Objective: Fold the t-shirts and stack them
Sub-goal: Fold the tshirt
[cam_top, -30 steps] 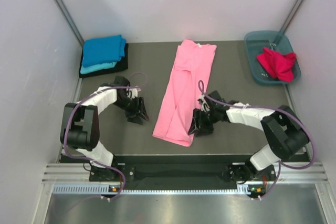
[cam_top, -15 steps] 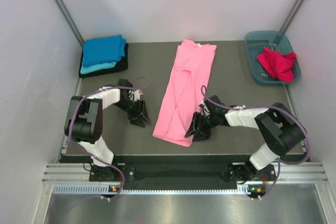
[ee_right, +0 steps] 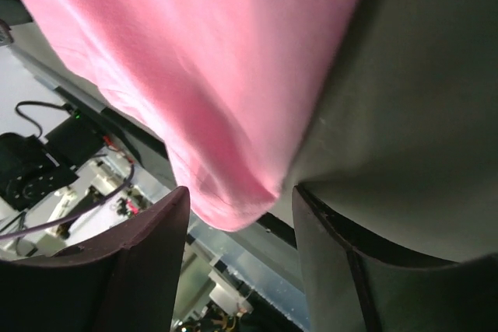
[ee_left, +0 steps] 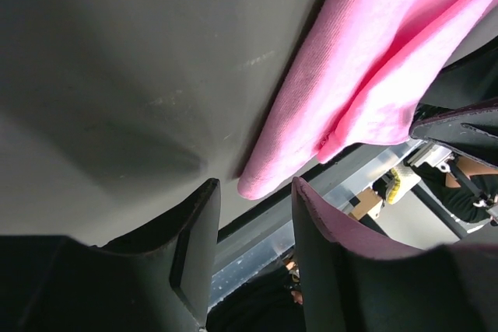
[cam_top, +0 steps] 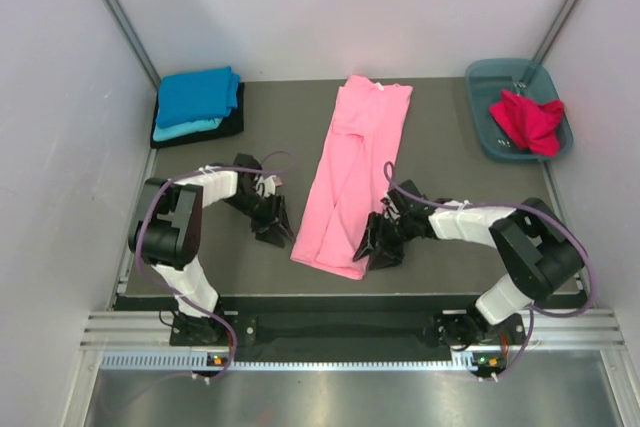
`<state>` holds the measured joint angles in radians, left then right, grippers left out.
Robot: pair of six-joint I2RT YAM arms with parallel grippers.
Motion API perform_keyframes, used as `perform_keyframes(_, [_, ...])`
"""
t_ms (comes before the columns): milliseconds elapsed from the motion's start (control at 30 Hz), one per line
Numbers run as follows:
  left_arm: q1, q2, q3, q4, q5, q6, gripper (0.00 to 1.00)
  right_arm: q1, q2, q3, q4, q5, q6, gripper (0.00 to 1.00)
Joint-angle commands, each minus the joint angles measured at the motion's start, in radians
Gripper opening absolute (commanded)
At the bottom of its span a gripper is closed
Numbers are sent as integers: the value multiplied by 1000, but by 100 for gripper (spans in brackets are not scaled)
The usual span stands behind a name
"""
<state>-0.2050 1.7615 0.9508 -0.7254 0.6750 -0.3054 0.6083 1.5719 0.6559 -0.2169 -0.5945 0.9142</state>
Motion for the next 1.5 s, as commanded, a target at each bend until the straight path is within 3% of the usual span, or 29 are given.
perform_keyframes(0, [-1, 3, -6, 21, 32, -6, 46, 13, -52, -27, -153, 160, -58, 56])
perform_keyframes(667, [-16, -14, -64, 43, 83, -37, 39, 25, 68, -61, 4, 142, 54, 40])
perform_keyframes(767, [-28, -4, -63, 49, 95, -40, 40, 36, 73, -61, 10, 140, 57, 29])
perform_keyframes(867, [-31, 6, -55, 57, 103, -41, 33, 47, 76, -55, 21, 139, 57, 18])
perform_keyframes(933, [-31, 7, -49, 57, 112, -41, 31, 48, 66, -50, 13, 144, 54, 6])
perform_keyframes(1000, [-31, 9, -49, 63, 120, -46, 29, 48, 53, -52, 11, 150, 54, 4])
perform_keyframes(1133, [-42, 19, -61, 76, 129, -60, 32, 45, 33, -62, 10, 162, 55, 4])
perform_keyframes(1267, [-47, 24, -52, 67, 94, -57, 44, 38, 20, -70, 14, 165, 48, 6])
perform_keyframes(1367, [-47, 30, -46, 70, 89, -57, 43, 31, 13, -79, 17, 168, 45, 8])
perform_keyframes(1467, [-51, 39, -41, 84, 97, -61, 35, 25, 7, -84, 27, 171, 43, 8])
